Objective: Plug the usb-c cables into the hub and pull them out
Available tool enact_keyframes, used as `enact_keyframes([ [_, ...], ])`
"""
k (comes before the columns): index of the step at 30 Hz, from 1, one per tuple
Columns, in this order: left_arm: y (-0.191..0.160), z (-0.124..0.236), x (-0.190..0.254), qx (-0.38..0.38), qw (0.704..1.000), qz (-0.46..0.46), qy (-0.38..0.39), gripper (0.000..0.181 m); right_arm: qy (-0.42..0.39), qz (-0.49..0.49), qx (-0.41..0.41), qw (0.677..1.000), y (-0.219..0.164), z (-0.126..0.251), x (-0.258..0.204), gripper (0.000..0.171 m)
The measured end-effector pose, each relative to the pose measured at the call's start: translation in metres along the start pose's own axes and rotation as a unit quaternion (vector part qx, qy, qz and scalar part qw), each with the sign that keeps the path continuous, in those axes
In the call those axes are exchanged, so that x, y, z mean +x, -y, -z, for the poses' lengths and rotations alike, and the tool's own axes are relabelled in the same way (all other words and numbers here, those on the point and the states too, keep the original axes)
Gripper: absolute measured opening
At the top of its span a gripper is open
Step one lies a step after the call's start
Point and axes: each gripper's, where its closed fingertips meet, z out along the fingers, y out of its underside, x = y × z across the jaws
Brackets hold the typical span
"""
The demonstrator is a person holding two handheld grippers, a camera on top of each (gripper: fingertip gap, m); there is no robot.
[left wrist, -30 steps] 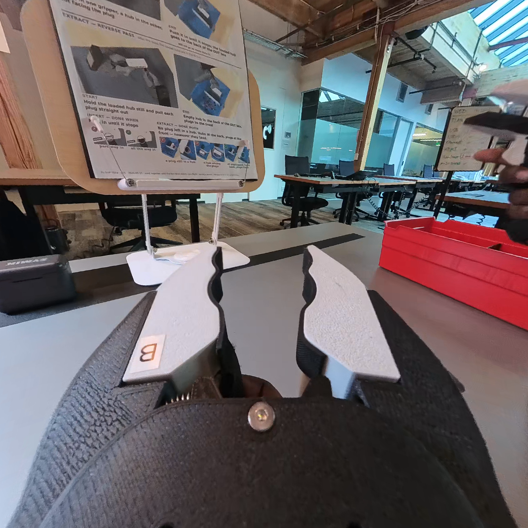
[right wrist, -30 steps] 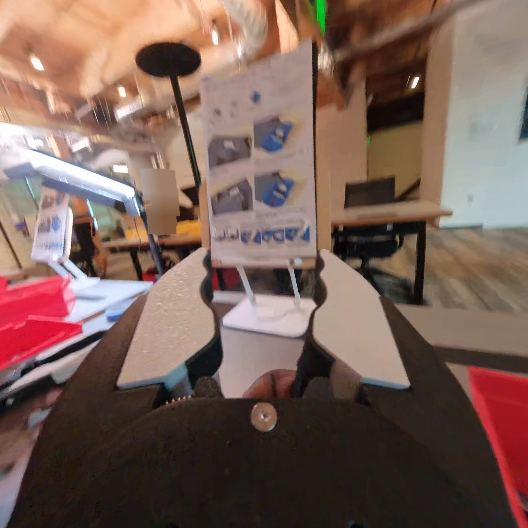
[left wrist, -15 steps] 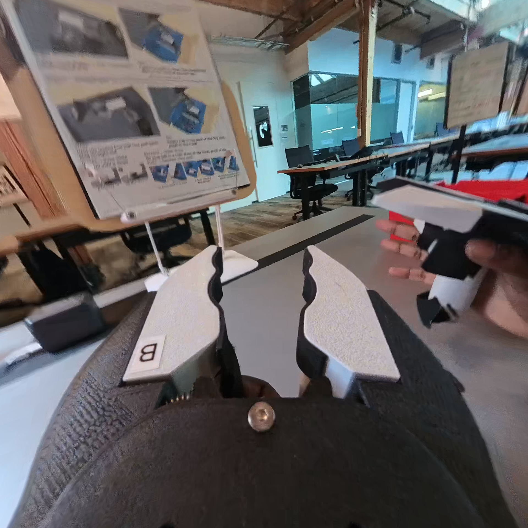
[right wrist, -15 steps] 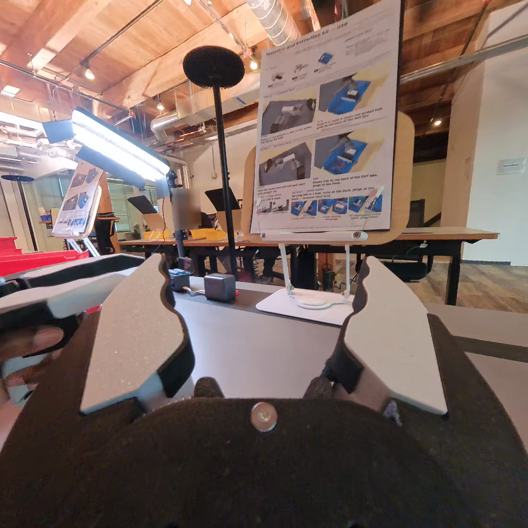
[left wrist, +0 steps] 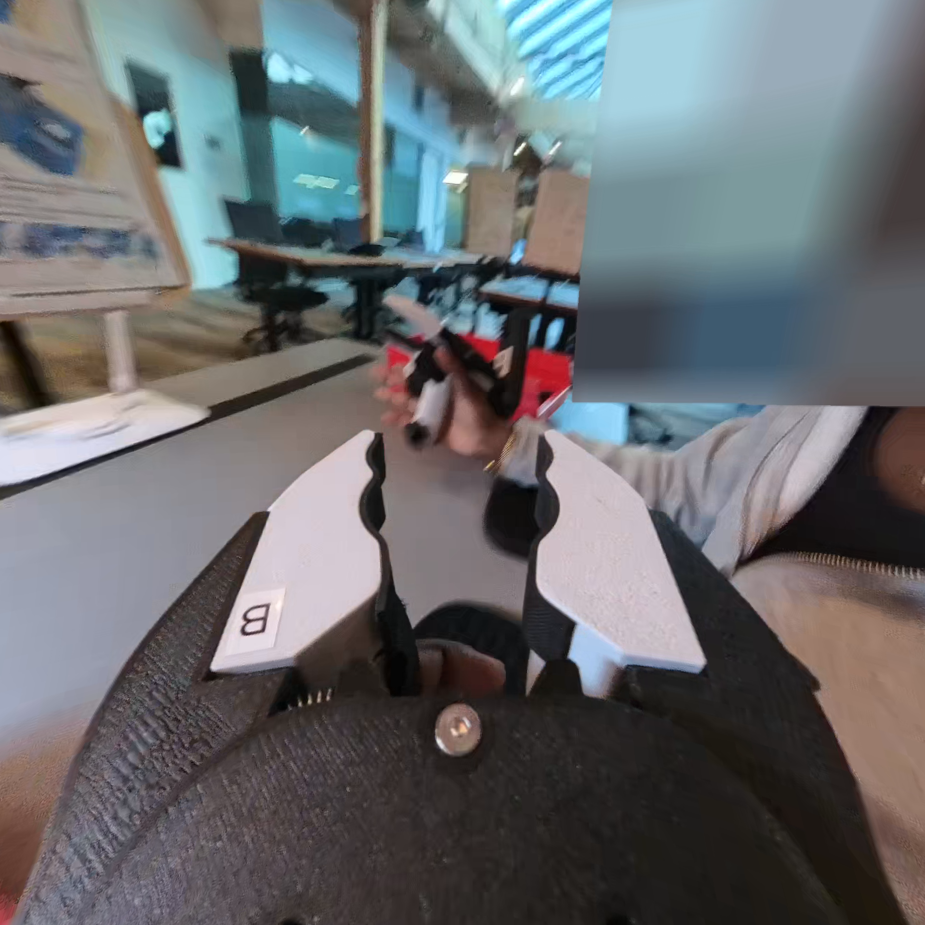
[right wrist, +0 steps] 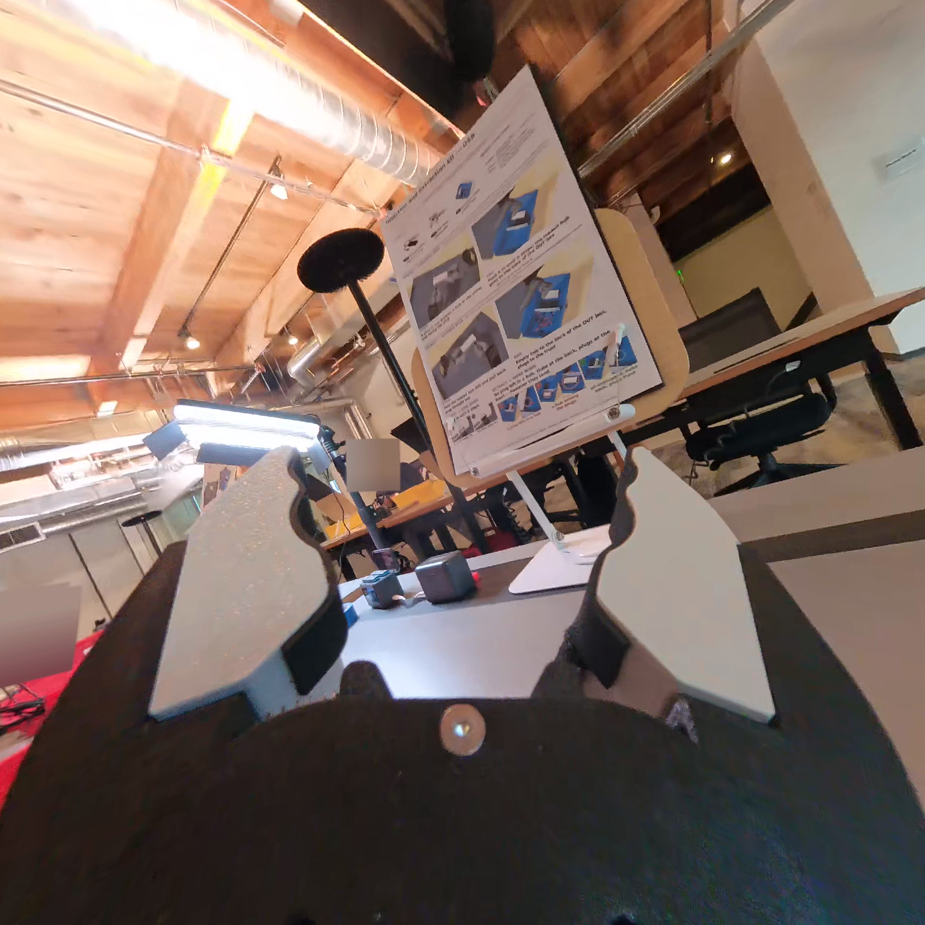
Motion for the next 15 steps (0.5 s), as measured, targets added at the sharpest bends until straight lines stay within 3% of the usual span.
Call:
enact_keyframes([
  [2, 0.001, 0.049, -0.032, -0.07, 0.988, -0.076, 0.112, 0.059, 0.007, 0.025, -0.002, 1.0, 0.0, 0.0, -0.006, 0.116],
  [3, -0.002, 0.076, -0.059, -0.126, 0.967, -0.121, 0.187, 0.058, 0.013, 0.04, -0.005, 0.999, -0.002, 0.0, -0.01, 0.116],
  [5, -0.02, 0.137, -0.111, -0.283, 0.892, -0.156, 0.316, 0.058, 0.023, 0.064, -0.014, 0.998, -0.007, -0.001, -0.017, 0.116],
  [6, -0.034, 0.161, -0.126, -0.361, 0.856, -0.159, 0.335, 0.058, 0.026, 0.071, -0.021, 0.997, -0.012, -0.001, -0.019, 0.116],
  [11, -0.08, 0.21, -0.17, -0.589, 0.713, -0.251, 0.287, 0.059, 0.015, 0.047, -0.051, 0.997, -0.028, -0.003, -0.012, 0.118],
  [12, -0.084, 0.213, -0.179, -0.607, 0.694, -0.272, 0.276, 0.059, 0.009, 0.032, -0.05, 0.998, -0.027, -0.003, -0.008, 0.118],
  [15, -0.099, 0.209, -0.196, -0.621, 0.679, -0.32, 0.225, 0.057, -0.01, -0.003, -0.037, 0.999, -0.02, -0.002, 0.004, 0.117],
])
